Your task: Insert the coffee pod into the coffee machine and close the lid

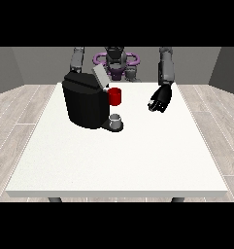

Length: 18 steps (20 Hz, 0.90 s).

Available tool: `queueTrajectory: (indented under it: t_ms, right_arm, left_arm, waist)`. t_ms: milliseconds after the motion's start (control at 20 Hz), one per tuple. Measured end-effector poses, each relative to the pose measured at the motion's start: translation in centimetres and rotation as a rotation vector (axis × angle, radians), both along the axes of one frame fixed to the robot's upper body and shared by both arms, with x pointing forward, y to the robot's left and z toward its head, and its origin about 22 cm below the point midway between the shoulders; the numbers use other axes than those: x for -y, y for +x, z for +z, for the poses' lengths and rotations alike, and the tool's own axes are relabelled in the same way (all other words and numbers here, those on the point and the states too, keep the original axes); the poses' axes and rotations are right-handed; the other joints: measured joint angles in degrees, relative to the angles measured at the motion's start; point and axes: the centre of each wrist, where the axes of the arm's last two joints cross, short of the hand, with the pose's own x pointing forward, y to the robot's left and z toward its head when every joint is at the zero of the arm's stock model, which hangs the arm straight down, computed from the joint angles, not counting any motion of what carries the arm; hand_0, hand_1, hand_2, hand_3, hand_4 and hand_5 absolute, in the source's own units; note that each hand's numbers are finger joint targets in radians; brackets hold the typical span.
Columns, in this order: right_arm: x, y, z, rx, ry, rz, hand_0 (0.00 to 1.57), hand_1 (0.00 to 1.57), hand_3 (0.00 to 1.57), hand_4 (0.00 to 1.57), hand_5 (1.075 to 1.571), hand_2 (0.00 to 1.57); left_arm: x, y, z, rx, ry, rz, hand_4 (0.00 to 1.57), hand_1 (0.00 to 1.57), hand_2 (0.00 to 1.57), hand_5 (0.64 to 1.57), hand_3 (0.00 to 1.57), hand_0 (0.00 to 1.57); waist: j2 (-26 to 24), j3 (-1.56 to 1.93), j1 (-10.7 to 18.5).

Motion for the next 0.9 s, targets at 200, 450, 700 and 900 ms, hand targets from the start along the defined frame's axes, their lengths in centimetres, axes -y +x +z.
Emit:
queueTrajectory:
  t_ms: [200, 450, 700, 900]
  right_arm:
    - [0.5, -0.2, -0.9, -0.037, -0.025, -0.024, 0.00, 0.00, 0.00, 0.00, 1.571, 0.00]
    - [1.1, -0.5, -2.7, -0.087, -0.044, -0.038, 0.00, 0.00, 0.00, 0.00, 1.571, 0.00]
    - [0.9, -0.5, -3.6, -0.098, -0.047, -0.044, 0.00, 0.00, 0.00, 0.00, 1.571, 0.00]
    - [1.2, -1.1, -4.7, -0.138, -0.040, -0.049, 0.00, 0.00, 0.00, 0.00, 1.571, 0.00]
  left_arm:
    - [0.8, 0.7, 0.8, 0.008, -0.089, -0.036, 0.53, 1.45, 1.43, 1.571, 1.35, 1.45]
    - [2.5, 2.2, 3.1, -0.034, -0.129, -0.072, 0.50, 1.37, 1.38, 1.571, 1.33, 1.37]
    - [5.0, 3.3, 5.0, -0.051, -0.131, -0.121, 0.53, 1.42, 1.40, 1.571, 1.33, 1.42]
    - [7.0, 3.4, 5.3, -0.096, -0.138, -0.149, 0.56, 1.42, 1.40, 1.571, 1.34, 1.42]
  waist:
    - [-1.5, 0.00, 0.5]
    - [-4.4, 0.01, 1.0]
    - [-6.5, 0.03, 1.6]
    - [-9.4, 0.01, 2.0]
